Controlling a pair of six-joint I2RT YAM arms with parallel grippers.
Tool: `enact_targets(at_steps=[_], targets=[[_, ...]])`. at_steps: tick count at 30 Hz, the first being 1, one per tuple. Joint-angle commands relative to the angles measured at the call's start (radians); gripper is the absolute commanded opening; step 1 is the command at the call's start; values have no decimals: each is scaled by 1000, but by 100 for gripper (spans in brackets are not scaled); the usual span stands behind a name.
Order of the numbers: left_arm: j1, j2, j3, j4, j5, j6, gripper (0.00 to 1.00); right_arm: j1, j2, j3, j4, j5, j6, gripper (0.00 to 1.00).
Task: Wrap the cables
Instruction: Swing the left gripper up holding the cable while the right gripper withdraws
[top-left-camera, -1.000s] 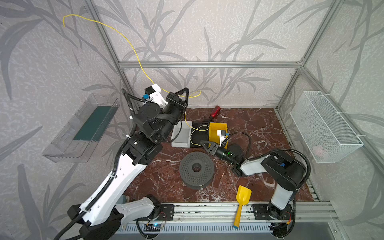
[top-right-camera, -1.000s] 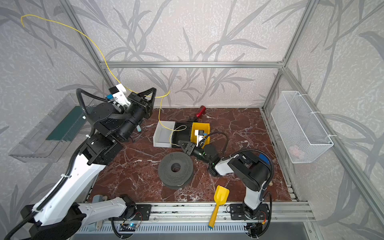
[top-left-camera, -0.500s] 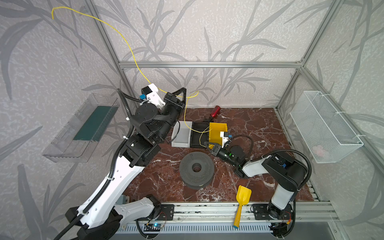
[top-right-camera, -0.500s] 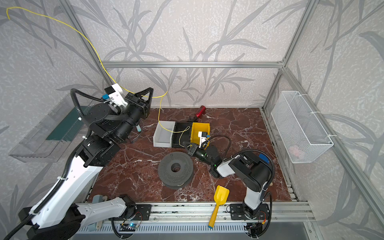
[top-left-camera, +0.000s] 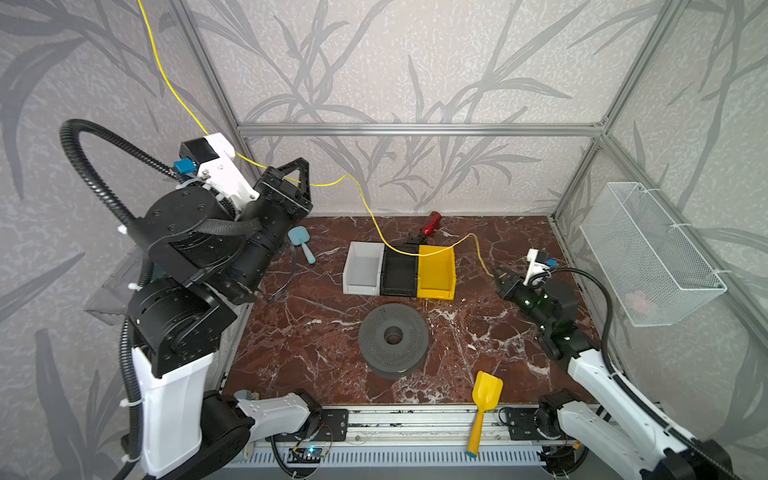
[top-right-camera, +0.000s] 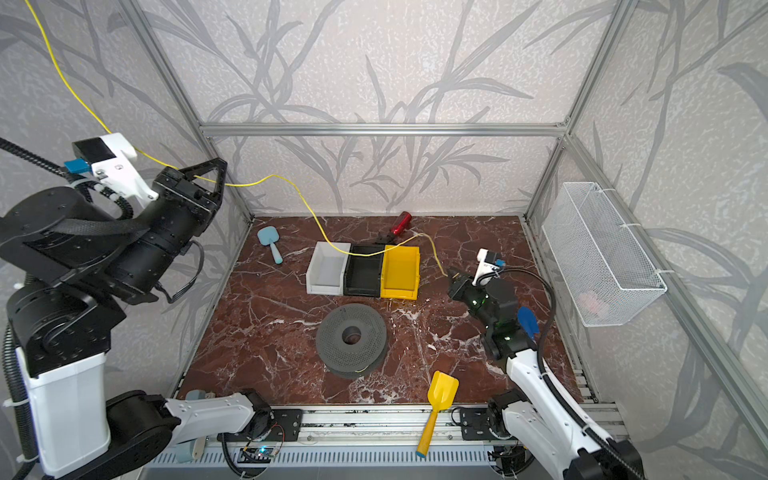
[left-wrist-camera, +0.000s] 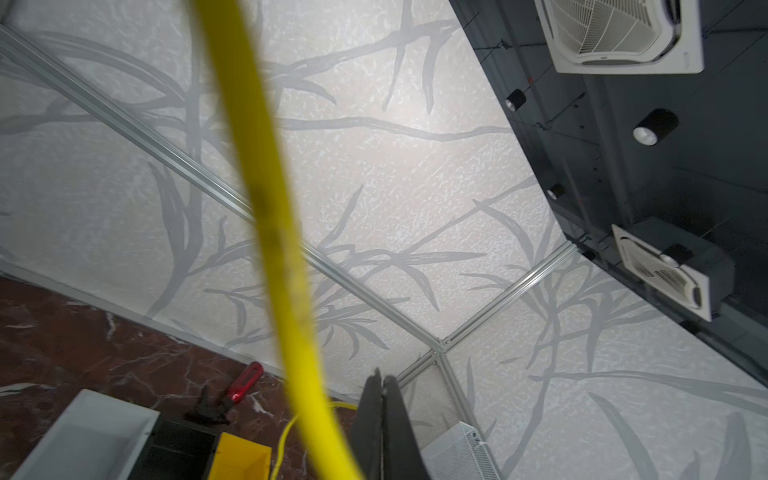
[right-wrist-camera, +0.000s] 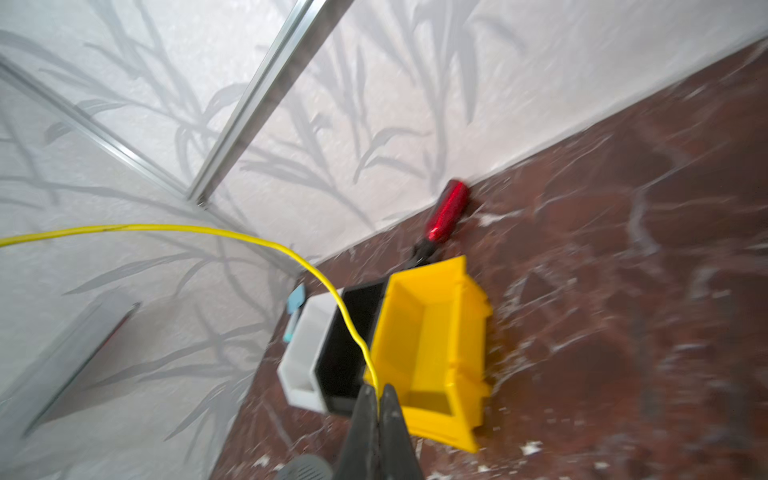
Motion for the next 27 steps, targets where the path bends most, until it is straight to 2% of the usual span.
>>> enact_targets(at_steps=[1,3,7,12,17,20,23,27], targets=[[3,-9,-5,-83,-156,138,0,-157,39,-21,-346,6,-170,0],[3,-25,-21,-66,-194,164,0,-213,88,-24,-354,6,-205,0],[3,-31,-5,-69,-243,216,0,-255,212,15,-357,68,-263,0],[3,-4,66,-148,-329,256,0,-309,365,97,-349,116,-292,0],[4,-31,3,-122,-408,282,0,-360,491,202,-389,137,-314,0],[8,-21,-11,-110,-417,306,0,-382,551,239,-401,146,-312,0],[37,35,2,-156,-348,290,0,-382,600,257,-380,161,-313,0],[272,83,-56,-216,27,132,0,-383,638,291,-376,210,-332,0]])
